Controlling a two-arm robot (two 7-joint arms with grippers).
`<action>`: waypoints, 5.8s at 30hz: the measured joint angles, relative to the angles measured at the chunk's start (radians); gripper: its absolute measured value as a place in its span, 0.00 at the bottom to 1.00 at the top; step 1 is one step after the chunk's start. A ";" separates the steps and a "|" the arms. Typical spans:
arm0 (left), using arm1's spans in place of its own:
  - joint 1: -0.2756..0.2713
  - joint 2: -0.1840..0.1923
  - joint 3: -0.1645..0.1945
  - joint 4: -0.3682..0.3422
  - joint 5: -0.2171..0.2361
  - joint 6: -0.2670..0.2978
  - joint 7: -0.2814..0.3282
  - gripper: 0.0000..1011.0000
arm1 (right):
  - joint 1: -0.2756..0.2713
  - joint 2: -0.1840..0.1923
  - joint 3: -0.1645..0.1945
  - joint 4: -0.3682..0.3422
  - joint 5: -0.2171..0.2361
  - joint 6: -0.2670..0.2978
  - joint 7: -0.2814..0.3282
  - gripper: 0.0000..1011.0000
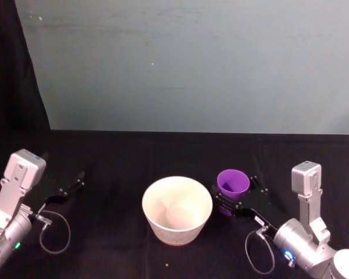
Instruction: Pick up the cup and pour the mung beans from the cup into the bowl.
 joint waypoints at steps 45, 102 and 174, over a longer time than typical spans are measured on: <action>0.000 0.000 0.000 0.000 0.000 0.000 0.000 0.99 | -0.115 0.107 0.057 -0.367 -0.003 0.204 -0.051 0.74; 0.000 0.000 0.000 0.000 0.000 0.000 0.000 0.99 | -0.123 0.191 0.116 -0.598 0.077 0.397 -0.115 0.74; 0.000 0.000 0.000 0.000 0.000 0.000 0.000 0.99 | -0.123 0.191 0.116 -0.598 0.076 0.397 -0.115 0.74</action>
